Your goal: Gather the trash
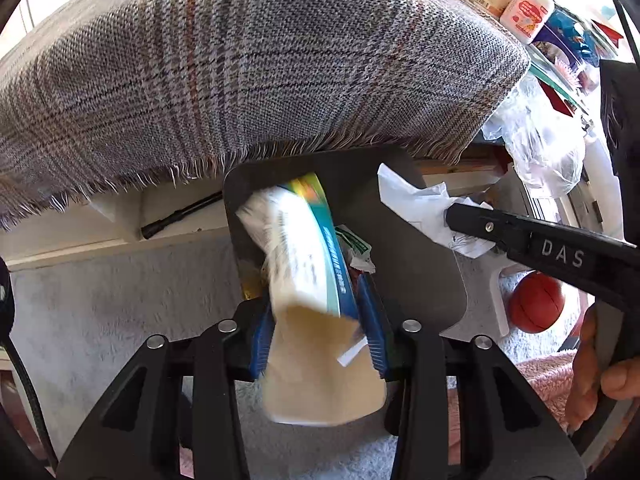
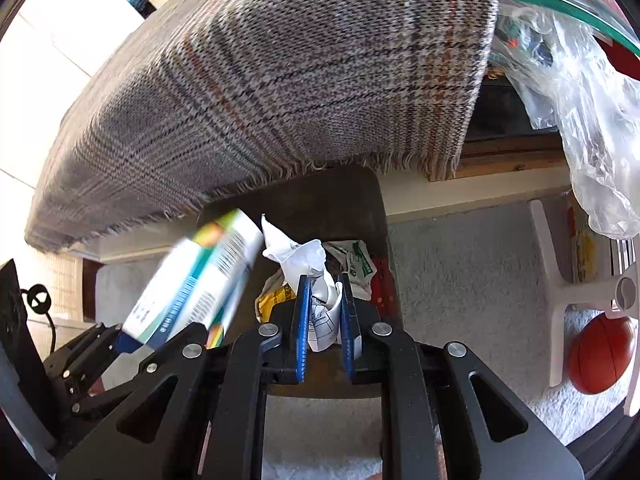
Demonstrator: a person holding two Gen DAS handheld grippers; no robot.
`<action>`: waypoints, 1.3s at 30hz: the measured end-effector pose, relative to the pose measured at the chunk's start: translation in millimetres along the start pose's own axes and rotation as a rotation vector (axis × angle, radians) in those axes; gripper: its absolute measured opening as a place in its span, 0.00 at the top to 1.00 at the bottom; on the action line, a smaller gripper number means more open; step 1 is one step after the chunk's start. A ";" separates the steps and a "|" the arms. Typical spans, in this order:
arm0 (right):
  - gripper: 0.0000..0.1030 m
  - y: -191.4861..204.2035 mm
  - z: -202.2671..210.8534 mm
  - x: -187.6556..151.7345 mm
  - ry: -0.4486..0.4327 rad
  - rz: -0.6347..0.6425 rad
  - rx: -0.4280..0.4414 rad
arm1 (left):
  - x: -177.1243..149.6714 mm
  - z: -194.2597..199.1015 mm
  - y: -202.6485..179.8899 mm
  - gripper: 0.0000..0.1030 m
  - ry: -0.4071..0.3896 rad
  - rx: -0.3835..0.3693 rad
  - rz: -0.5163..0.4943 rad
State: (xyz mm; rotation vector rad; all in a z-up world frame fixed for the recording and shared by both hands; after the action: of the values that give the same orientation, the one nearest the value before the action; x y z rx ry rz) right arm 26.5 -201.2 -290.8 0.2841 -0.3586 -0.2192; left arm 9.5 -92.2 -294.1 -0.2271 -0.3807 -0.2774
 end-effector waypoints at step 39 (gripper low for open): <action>0.03 56.7 174.5 86.3 -0.510 0.147 -0.039 | 95.5 201.3 51.2 0.08 -0.467 0.192 0.045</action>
State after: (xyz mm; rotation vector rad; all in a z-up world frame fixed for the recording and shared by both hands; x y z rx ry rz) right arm 49.1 -211.3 -89.5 0.1589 -0.8760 -0.1515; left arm 43.5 -11.5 -82.9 -0.1090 -0.8587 -0.1391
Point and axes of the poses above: each gripper's, at about its wrist camera, not at the fingertips, and z roughly against the way its jaws point, y to its left, x to its top, the point moved 6 cm from there along -z, roughly the way its jaws point, and after that the axes turned 2 degrees about -y, right-handed, at the moved point
